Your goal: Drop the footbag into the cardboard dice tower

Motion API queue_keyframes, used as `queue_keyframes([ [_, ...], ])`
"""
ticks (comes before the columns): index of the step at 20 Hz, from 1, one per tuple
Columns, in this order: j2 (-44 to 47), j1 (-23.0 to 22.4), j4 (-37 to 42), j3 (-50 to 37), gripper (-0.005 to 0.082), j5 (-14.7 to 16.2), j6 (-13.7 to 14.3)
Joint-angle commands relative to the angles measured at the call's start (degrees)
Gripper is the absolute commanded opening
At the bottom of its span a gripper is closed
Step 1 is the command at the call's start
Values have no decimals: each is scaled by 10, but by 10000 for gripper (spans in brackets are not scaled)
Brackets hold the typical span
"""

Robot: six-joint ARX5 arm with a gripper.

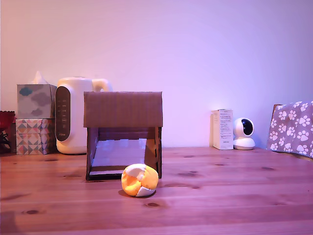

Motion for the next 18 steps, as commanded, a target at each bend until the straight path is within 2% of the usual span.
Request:
queue_keyframes([
  [1,-6,3,-7,-10,-24,7,-30],
  [7,-6,3,-4,-9,-24,12,-30],
  [10,-6,2,11,7,-24,52,-34],
  [11,-6,1,18,17,-24,66,-40],
  [12,-6,0,24,28,-24,79,-61],
  [14,-6,-4,24,52,-24,106,-76],
  [18,2,-24,24,85,-24,148,-92],
])
